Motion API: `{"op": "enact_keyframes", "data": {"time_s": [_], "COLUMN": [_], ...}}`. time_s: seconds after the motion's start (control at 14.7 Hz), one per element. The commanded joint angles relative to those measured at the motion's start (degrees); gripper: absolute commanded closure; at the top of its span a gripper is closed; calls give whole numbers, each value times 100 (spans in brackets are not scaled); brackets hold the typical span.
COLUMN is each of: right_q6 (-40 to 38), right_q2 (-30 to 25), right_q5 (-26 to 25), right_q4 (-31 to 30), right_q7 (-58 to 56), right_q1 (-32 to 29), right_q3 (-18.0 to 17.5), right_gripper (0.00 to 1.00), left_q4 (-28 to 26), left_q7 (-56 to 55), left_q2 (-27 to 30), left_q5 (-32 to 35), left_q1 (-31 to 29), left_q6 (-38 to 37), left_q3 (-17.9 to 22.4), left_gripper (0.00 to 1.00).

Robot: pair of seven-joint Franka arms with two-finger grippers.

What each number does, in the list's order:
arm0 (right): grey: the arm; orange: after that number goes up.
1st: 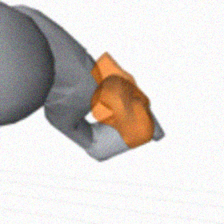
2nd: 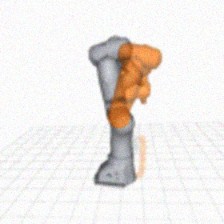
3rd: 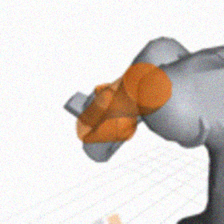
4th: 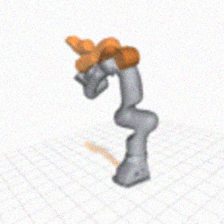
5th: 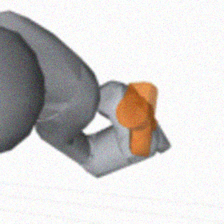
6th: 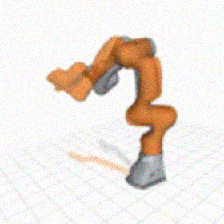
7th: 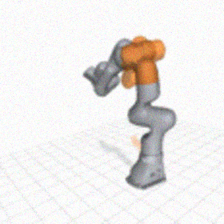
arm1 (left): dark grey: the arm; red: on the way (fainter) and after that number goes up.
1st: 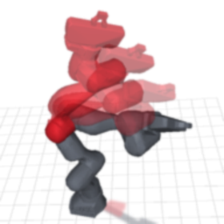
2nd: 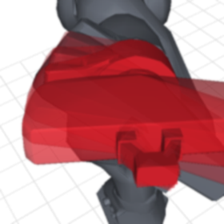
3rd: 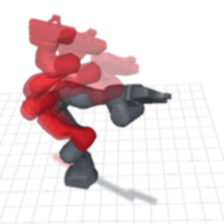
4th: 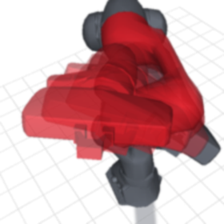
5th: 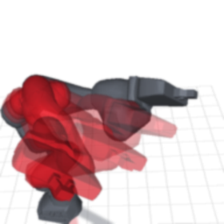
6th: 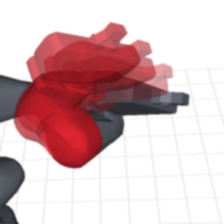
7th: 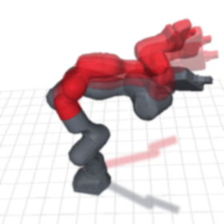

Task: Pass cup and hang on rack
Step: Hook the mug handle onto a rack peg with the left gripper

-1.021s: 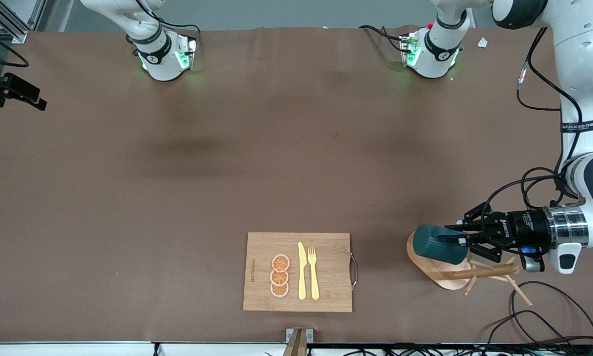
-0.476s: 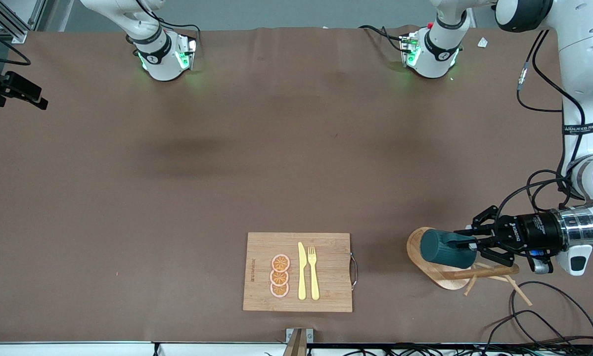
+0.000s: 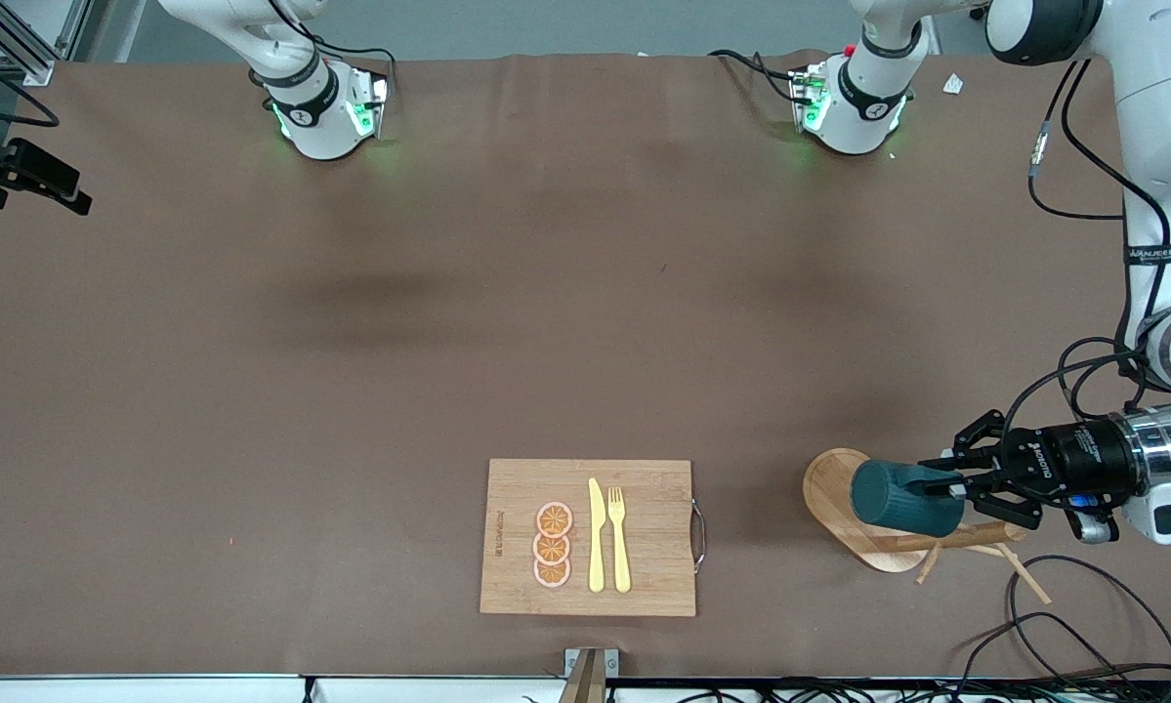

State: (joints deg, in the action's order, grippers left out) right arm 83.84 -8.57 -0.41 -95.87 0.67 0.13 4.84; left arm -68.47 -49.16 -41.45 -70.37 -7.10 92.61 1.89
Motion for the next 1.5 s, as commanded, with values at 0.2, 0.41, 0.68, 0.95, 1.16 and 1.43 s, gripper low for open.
{"op": "enact_keyframes", "data": {"time_s": [0.2,0.41,0.68,0.95,1.16,1.43], "right_q6": [-69,-210,-210,-210,-210,-210], "right_q2": [-128,-128,-128,-128,-128,-128], "right_q5": [-82,-38,-11,-11,-3,103], "right_q4": [43,87,130,130,130,122], "right_q7": [91,100,100,100,100,91], "right_q1": [31,31,31,31,31,22], "right_q3": [-1,8,-1,-1,8,17], "right_gripper": [0,0,0,0,0,0], "left_q4": [35,35,44,44,44,44], "left_q7": [468,670,872,1040,1049,1163], "left_q2": [-144,-188,-240,-276,-284,-328], "left_q5": [-143,-143,-143,-143,-143,-143], "left_q1": [-72,-133,-151,-221,-239,-248], "left_q6": [-15,-15,-6,-6,-6,12], "left_q3": [5,5,5,5,5,5], "left_gripper": [99,99,99,99,99,99]}}
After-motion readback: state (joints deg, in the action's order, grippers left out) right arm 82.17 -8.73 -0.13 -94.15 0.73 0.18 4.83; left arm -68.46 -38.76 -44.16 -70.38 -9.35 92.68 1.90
